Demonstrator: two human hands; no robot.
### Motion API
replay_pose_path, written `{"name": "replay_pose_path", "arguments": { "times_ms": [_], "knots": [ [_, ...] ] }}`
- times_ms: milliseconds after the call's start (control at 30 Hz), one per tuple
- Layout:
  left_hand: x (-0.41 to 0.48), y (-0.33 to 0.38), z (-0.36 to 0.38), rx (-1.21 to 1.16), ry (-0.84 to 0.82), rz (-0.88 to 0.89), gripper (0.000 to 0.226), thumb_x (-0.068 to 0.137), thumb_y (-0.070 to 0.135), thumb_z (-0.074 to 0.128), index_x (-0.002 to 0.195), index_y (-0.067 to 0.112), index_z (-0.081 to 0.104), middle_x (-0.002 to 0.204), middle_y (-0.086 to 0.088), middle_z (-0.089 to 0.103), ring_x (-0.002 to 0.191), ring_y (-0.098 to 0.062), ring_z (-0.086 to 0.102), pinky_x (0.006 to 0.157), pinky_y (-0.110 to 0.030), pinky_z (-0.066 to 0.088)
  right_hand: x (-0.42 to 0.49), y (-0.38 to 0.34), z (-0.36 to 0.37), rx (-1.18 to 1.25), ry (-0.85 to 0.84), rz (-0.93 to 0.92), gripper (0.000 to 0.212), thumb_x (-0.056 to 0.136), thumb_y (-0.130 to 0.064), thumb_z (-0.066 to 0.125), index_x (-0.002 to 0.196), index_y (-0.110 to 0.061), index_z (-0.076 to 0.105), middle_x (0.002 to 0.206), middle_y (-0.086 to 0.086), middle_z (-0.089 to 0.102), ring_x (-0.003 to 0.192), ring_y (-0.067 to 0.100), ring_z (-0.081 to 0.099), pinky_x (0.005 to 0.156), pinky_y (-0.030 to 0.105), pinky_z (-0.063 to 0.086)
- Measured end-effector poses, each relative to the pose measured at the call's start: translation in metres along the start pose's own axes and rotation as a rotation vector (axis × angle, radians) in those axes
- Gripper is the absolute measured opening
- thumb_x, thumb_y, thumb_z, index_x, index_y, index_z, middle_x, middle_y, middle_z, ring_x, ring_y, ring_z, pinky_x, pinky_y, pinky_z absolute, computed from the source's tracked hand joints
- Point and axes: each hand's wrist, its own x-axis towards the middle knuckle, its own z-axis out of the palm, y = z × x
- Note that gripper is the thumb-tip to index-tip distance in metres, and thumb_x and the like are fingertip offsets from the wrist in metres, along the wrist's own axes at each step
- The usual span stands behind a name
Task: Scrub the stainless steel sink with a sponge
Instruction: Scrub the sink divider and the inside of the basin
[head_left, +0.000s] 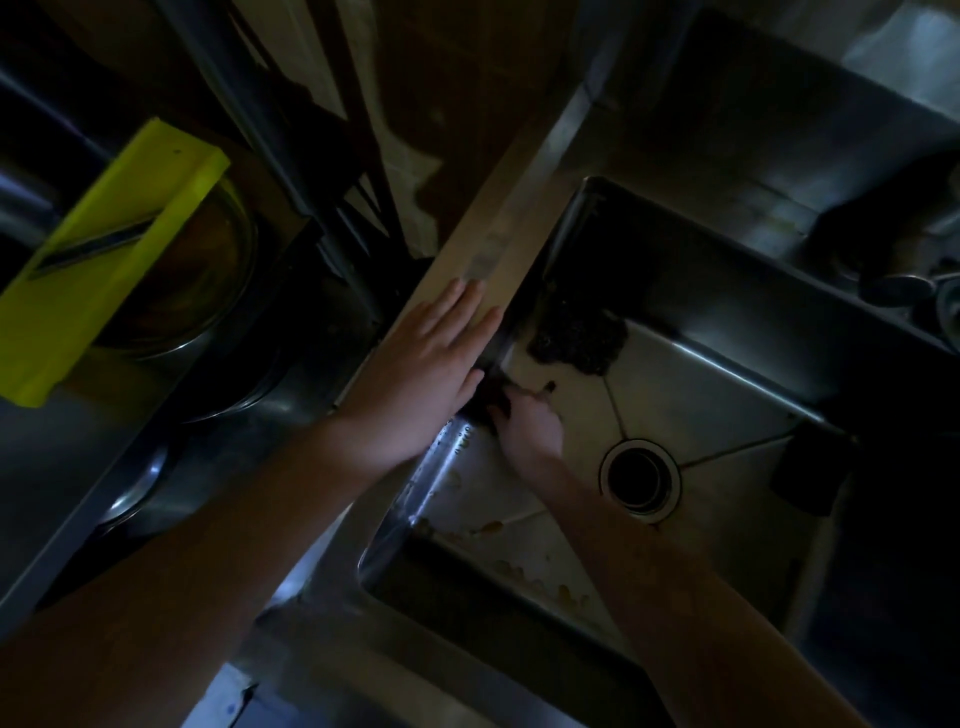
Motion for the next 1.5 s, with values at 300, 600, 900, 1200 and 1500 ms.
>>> {"name": "replay_pose_path", "arguments": {
  "times_ms": [300,600,900,1200,1500],
  "knots": [
    [0.0,0.003,-0.002,-0.009,0.002,-0.005,0.055,0.094,0.023,0.048,0.144,0.009,0.03,0.154,-0.014,0.021,0.145,-0.027,0.01,0.115,-0.039,0.013,-0.081,0.038,0.003,-0.303,-0.501,-0.588,0.038,0.098,-0.015,0.037,0.134,-0.009,0.048,0.144,0.008,0.041,0.14,0.023,0.023,0.116,0.03,0.013],
    [0.0,0.001,0.003,-0.032,0.003,-0.012,0.055,0.095,0.023,0.046,0.145,0.01,0.027,0.156,-0.014,0.017,0.145,-0.027,0.007,0.117,-0.042,0.016,-0.088,0.092,-0.013,0.042,-0.148,-0.11,0.034,0.093,-0.015,0.054,0.127,-0.014,0.059,0.133,0.004,0.057,0.129,0.024,0.041,0.105,0.025,0.031],
    [0.001,0.001,0.002,-0.028,0.003,-0.022,0.056,0.094,0.022,0.047,0.145,0.01,0.028,0.156,-0.014,0.017,0.145,-0.028,0.008,0.116,-0.041,0.015,-0.061,-0.006,0.022,-0.035,-0.222,-0.154,0.034,0.096,-0.019,0.044,0.128,-0.015,0.054,0.133,0.008,0.053,0.132,0.029,0.032,0.106,0.031,0.03],
    [0.002,0.001,0.002,-0.012,0.001,-0.018,0.055,0.094,0.022,0.048,0.144,0.009,0.029,0.155,-0.014,0.018,0.145,-0.028,0.008,0.114,-0.041,0.015,-0.097,-0.008,0.047,-0.169,-0.494,-0.428,0.029,0.092,-0.023,0.051,0.119,-0.018,0.06,0.128,0.005,0.051,0.127,0.026,0.036,0.083,0.04,0.053],
    [0.001,0.004,-0.003,-0.018,-0.009,-0.018,0.055,0.093,0.02,0.048,0.144,0.007,0.03,0.155,-0.016,0.019,0.145,-0.029,0.009,0.116,-0.041,0.016,-0.109,0.054,0.031,-0.338,-0.546,-0.618,0.03,0.092,-0.018,0.05,0.12,-0.015,0.062,0.132,0.004,0.052,0.124,0.029,0.039,0.096,0.04,0.043]
  ]
}}
